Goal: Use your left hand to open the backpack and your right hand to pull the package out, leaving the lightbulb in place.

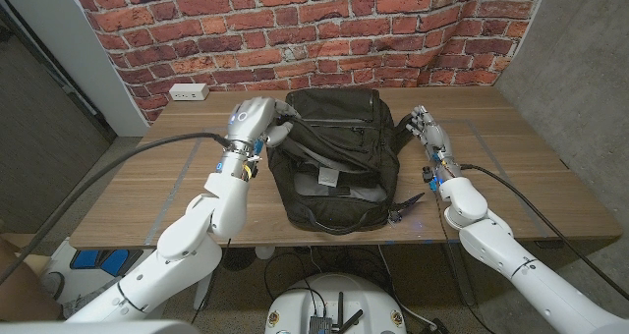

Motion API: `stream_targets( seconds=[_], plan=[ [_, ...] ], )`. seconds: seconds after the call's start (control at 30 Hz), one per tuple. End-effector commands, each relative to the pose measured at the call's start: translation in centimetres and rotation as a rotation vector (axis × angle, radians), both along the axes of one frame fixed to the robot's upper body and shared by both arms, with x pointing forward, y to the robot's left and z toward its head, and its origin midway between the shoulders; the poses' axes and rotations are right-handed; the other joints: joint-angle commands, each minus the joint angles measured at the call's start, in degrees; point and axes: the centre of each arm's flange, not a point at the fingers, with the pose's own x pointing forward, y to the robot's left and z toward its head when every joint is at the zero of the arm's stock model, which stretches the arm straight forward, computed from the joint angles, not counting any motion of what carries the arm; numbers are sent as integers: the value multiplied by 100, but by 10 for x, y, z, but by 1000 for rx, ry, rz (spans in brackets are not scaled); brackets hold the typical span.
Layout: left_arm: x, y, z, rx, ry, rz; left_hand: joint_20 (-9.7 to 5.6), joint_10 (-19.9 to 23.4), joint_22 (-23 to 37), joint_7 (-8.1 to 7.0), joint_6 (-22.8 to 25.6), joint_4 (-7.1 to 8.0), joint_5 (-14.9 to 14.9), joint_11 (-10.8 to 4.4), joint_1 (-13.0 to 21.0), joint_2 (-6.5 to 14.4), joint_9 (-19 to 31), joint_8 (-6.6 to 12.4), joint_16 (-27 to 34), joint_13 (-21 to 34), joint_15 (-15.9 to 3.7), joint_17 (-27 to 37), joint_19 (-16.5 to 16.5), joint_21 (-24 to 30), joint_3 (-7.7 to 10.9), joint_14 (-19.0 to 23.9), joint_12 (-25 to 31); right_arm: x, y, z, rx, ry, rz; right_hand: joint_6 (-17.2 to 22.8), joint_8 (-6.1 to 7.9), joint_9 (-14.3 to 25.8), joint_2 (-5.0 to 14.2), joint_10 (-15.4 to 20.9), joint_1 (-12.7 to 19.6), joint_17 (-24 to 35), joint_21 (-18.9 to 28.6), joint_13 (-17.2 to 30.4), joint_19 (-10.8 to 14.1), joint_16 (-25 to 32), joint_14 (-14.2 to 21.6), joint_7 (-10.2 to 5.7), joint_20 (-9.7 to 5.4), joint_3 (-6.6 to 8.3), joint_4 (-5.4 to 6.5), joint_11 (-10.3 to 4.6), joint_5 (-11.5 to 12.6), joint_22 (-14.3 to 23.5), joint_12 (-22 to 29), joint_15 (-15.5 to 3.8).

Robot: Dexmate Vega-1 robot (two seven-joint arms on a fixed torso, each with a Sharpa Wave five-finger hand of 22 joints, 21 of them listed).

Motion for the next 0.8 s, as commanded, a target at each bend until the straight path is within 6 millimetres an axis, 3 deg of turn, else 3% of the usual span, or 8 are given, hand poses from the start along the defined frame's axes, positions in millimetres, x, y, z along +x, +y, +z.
stream_targets(
  seconds=[0.03, 0.8],
  plan=[
    [2, -3, 4, -134, 48, -50, -700, 82, 18, 50, 5, -16, 36, -28, 37, 41, 28, -20, 33, 13, -3, 14, 74, 43, 17, 95, 9, -4, 6, -2, -6, -5, 11, 34, 13, 15, 276, 39, 76, 12, 21, 17, 28, 38, 49, 6, -56, 2, -43, -12, -19, 12, 34, -151],
    [23, 0, 16, -354, 257, -231, -700, 219, 26, 213, 22, -30, 48, 25, 96, 32, 36, -74, 52, 9, 0, 13, 286, 111, 30, 349, 19, -23, 9, -3, -63, -9, -14, 45, 7, 15, 284, 42, 94, 5, 12, 17, 25, 42, 47, 4, -57, 17, -62, -17, -28, 12, 26, -165]
  ],
)
